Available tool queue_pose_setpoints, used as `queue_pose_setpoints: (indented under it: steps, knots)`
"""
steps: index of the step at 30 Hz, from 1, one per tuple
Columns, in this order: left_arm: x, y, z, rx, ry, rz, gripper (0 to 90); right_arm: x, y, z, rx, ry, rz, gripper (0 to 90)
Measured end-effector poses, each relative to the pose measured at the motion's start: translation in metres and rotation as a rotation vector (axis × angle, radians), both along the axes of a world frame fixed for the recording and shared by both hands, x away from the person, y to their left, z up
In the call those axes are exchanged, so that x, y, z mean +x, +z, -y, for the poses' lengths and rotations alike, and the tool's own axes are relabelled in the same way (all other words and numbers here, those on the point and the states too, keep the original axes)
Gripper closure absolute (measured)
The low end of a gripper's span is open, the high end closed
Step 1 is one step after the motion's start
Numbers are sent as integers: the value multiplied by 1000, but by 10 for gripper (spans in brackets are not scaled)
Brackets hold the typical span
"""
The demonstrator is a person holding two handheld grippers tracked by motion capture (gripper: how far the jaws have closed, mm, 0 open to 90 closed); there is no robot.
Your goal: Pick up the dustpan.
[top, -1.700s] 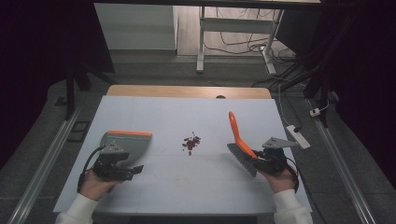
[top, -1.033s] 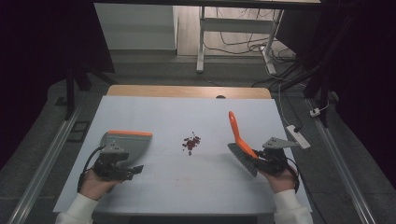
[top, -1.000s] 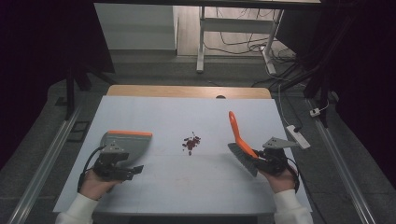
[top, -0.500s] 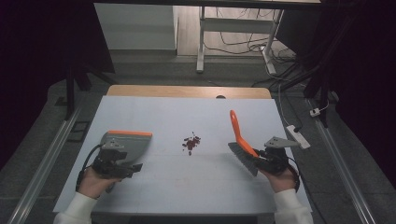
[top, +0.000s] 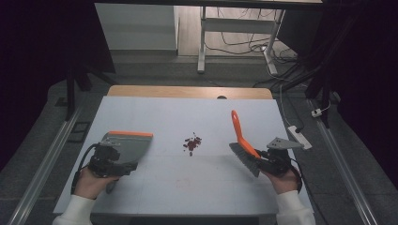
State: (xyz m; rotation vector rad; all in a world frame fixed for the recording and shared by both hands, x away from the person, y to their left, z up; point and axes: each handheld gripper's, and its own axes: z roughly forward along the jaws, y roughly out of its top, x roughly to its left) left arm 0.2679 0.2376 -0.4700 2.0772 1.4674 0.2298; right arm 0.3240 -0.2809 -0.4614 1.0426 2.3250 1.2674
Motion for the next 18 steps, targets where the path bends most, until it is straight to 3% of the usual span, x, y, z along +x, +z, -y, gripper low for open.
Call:
queue_pose_setpoints:
  steps: [8,15,18]
  knots:
    - [-1,0,-7,30,72,-60,198,0,-1,0,2,0,-6,700]
    - [-1,-7,-30,64,149,-132,196,0,-1,1,-1,1,-5,700]
    - [-1,-10,-34,54,152,-151,195,0,-2,2,-2,-3,-8,700]
